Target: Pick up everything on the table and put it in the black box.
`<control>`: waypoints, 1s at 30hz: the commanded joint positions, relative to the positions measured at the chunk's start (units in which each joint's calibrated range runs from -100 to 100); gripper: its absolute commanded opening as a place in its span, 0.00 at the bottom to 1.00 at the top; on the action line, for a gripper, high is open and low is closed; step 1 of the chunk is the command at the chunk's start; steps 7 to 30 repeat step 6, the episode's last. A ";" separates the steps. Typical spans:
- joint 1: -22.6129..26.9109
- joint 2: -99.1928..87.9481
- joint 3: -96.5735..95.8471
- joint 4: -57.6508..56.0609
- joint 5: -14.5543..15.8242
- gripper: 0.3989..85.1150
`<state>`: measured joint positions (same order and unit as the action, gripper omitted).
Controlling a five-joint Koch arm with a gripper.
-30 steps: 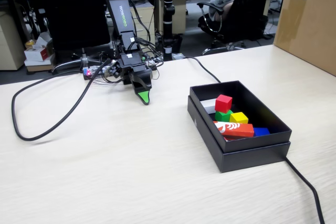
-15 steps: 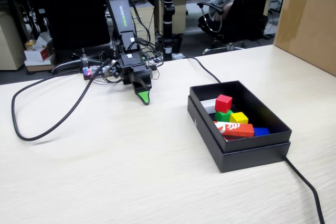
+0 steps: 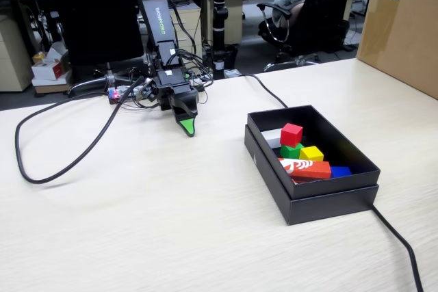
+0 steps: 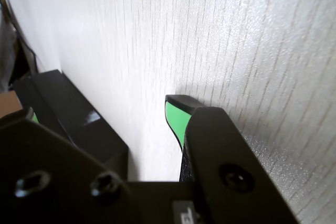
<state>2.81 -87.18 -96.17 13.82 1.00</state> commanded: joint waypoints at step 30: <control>-0.05 0.04 -0.39 -0.47 0.15 0.57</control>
